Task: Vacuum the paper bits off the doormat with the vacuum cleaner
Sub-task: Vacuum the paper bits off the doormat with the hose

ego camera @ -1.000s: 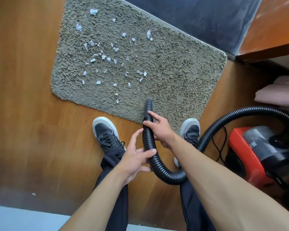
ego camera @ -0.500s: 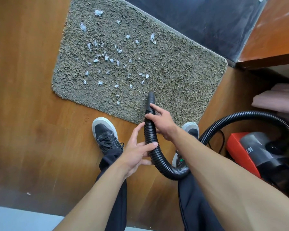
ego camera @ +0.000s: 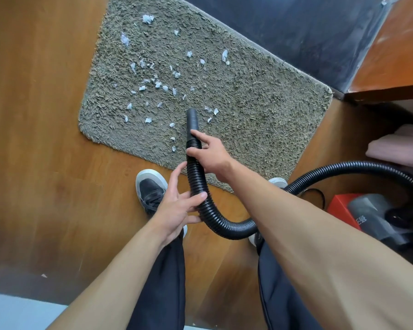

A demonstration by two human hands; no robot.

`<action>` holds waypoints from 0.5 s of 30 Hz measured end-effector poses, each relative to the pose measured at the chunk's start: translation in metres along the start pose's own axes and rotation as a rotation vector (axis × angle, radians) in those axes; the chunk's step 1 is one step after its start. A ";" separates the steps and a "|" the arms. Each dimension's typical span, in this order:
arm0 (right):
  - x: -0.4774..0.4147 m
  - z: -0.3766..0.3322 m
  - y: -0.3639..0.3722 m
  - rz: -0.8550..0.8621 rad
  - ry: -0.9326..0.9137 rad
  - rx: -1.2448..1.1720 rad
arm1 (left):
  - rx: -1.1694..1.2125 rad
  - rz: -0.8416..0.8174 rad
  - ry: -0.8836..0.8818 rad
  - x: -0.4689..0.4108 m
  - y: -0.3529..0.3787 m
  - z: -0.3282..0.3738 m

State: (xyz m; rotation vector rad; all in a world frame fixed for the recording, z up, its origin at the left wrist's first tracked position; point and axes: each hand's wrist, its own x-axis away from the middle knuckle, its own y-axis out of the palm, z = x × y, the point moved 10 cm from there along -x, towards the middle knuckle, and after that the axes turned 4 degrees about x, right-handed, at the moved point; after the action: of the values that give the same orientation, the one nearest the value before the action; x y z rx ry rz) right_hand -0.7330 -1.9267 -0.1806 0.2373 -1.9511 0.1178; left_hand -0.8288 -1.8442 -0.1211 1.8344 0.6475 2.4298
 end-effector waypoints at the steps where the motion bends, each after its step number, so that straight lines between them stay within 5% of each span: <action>1: 0.000 -0.001 0.004 -0.014 -0.006 0.016 | 0.014 0.011 0.003 0.001 -0.003 -0.002; 15: 0.012 0.039 -0.055 0.126 0.075 -0.121 | -0.118 -0.058 -0.146 -0.014 0.039 -0.021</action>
State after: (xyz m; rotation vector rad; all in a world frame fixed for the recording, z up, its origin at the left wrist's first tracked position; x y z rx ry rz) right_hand -0.7608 -1.9890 -0.1858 0.0299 -1.8907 0.0899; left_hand -0.8351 -1.8905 -0.1255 1.8963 0.5276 2.2216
